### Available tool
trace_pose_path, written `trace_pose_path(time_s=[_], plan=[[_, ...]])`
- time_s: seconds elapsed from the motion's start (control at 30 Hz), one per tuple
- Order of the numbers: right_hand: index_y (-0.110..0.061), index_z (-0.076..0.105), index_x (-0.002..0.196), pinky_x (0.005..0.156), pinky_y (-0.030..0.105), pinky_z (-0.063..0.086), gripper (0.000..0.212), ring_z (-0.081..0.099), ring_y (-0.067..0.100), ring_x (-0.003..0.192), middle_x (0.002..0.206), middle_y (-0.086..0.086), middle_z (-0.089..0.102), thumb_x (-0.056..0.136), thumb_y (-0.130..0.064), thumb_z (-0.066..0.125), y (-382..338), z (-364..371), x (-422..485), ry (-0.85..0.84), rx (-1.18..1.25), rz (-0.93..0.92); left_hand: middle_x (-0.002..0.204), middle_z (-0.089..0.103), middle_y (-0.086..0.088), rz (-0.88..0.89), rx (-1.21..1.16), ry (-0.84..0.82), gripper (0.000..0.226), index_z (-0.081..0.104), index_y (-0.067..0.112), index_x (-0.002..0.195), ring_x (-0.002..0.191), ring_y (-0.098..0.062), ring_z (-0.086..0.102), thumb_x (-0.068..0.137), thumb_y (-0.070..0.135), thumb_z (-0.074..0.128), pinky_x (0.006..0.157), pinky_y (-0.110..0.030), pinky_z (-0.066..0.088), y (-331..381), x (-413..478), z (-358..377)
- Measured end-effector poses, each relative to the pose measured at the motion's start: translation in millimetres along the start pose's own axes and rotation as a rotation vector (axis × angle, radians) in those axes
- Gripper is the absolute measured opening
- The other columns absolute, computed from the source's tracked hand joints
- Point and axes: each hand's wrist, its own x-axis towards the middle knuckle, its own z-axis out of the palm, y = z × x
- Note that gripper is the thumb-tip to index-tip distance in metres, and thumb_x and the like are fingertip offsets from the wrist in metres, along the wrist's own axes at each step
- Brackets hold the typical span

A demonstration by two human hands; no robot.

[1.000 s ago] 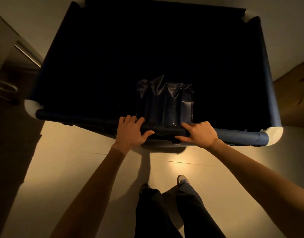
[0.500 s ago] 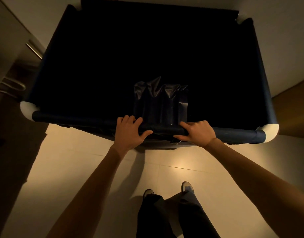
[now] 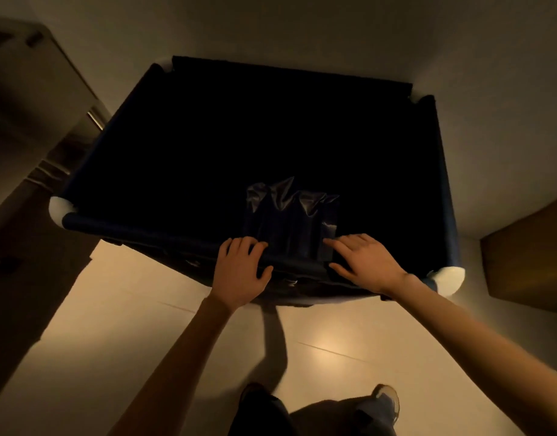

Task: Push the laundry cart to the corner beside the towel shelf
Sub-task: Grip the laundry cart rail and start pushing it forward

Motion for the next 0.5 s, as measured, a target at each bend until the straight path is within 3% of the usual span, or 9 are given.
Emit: trace_pose_path(time_s=[0.2, 0.37, 0.5], plan=[[-0.010, 0.055, 0.126, 0.087, 0.035, 0.047, 0.053, 0.062, 0.028, 0.099, 0.112, 0.009, 0.065, 0.078, -0.029, 0.070, 97.4, -32.5, -60.2, 0.049, -0.008, -0.091, 0.106, 0.062, -0.008, -0.111, 0.010, 0.095, 0.055, 0.062, 0.014, 0.114, 0.099, -0.029, 0.058, 0.079, 0.049, 0.037, 0.093, -0.046, 0.043, 137.1, 15.0, 4.8], [-0.007, 0.056, 0.124, 0.084, 0.035, 0.049, 0.058, 0.063, 0.029, 0.096, 0.111, 0.010, 0.065, 0.072, -0.022, 0.076, 179.8, -57.9, -115.3, 0.056, -0.040, -0.138, 0.107, 0.062, -0.008, -0.169, 0.002, 0.093, 0.059, 0.061, 0.014, 0.115, 0.100, -0.029, 0.057, 0.080, 0.052, 0.034, 0.092, -0.044, 0.043, 249.1, 41.3, 11.1], [-0.007, 0.055, 0.126, 0.082, 0.037, 0.049, 0.058, 0.063, 0.029, 0.096, 0.113, 0.011, 0.063, 0.072, -0.020, 0.074, 228.5, -63.0, -129.0, 0.033, -0.041, -0.157, 0.107, 0.063, -0.006, -0.175, 0.020, 0.098, 0.059, 0.062, 0.015, 0.114, 0.099, -0.028, 0.058, 0.080, 0.054, 0.033, 0.092, -0.045, 0.043, 299.6, 59.6, 18.1]])
